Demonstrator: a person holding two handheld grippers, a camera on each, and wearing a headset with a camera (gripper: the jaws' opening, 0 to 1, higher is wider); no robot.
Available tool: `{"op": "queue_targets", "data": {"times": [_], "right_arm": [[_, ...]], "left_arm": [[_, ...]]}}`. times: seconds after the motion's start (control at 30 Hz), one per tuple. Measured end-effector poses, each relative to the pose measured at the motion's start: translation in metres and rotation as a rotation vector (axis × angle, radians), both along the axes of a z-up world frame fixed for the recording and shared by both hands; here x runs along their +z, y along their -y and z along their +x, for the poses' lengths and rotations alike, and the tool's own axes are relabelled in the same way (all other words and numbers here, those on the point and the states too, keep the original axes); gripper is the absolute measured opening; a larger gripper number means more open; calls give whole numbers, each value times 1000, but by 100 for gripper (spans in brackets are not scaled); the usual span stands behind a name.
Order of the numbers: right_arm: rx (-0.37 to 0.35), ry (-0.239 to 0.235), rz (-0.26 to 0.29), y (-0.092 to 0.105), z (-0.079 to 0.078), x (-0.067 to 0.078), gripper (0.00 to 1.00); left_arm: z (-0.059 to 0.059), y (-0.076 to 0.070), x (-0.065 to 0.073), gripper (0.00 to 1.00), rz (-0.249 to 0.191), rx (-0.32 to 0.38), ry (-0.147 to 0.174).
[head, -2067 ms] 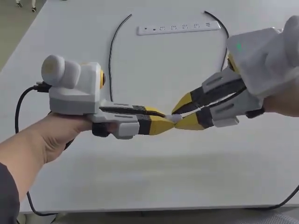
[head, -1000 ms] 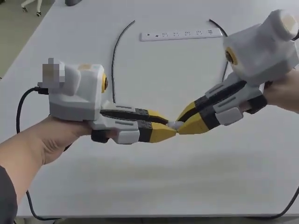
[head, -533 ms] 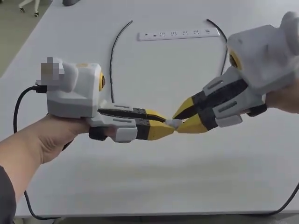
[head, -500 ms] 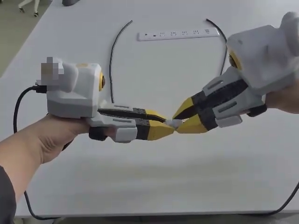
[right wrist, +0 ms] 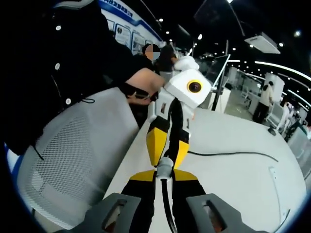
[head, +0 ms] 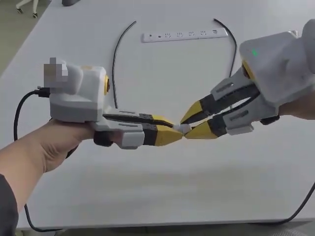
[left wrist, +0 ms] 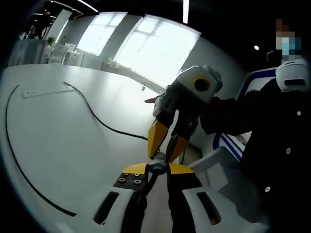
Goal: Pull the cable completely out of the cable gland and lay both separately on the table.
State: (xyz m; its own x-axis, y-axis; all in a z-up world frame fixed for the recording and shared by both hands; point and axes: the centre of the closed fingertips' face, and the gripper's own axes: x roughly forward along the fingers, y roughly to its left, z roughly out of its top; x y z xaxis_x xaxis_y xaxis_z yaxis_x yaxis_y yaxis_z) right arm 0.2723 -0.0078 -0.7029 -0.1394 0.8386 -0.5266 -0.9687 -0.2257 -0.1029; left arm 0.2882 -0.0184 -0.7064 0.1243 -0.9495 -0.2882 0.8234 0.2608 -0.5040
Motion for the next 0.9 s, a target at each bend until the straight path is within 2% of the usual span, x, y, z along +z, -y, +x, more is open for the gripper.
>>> {"op": "queue_targets", "data": {"times": [0.13,0.2,0.23,0.3,0.33,0.37,0.43,0.47,0.53,0.57,0.6,0.63,0.67,0.7,0.77,0.8,0.87,0.9], "right_arm": [[-9,-33,-1,1,2,0,6],[-53,-115,-13,2,3,-1,7],[-51,-143,-6,1,2,0,7],[-50,-124,-2,2,6,0,7],[-58,-153,-1,2,7,1,8],[-69,-202,-2,3,5,2,8],[-84,-230,4,3,7,2,8],[-102,-272,-7,4,6,1,9],[-118,-315,-8,5,7,0,14],[-138,-372,-18,5,8,-2,17],[-142,-405,-10,5,9,-1,20],[-148,-426,-10,5,7,-1,19],[-145,-423,-3,6,9,0,16],[-149,-435,20,5,11,4,14],[-169,-521,50,4,13,11,14],[-172,-551,50,5,13,12,14],[-177,-555,48,6,18,10,13],[-178,-581,37,6,14,10,13]], "left_arm": [[-1,1,0,15,1,-5,3],[-2,1,0,15,2,-10,12],[-2,1,0,15,4,-12,12],[-1,1,1,15,1,-8,16],[-2,1,3,15,-1,-10,17],[-2,1,3,15,-1,-14,19],[-2,1,3,15,5,-18,33],[-2,1,3,15,5,-17,32],[-1,0,3,15,6,-15,37],[-2,-1,3,15,7,-17,41],[-2,-1,3,15,12,-21,45],[-3,-1,3,15,14,-25,49],[-4,0,2,15,18,-32,57],[-5,0,2,15,22,-37,63],[-6,1,3,15,22,-47,81],[-6,1,3,15,24,-52,83],[-7,2,4,15,27,-62,96],[-7,2,4,15,29,-65,101]]}}
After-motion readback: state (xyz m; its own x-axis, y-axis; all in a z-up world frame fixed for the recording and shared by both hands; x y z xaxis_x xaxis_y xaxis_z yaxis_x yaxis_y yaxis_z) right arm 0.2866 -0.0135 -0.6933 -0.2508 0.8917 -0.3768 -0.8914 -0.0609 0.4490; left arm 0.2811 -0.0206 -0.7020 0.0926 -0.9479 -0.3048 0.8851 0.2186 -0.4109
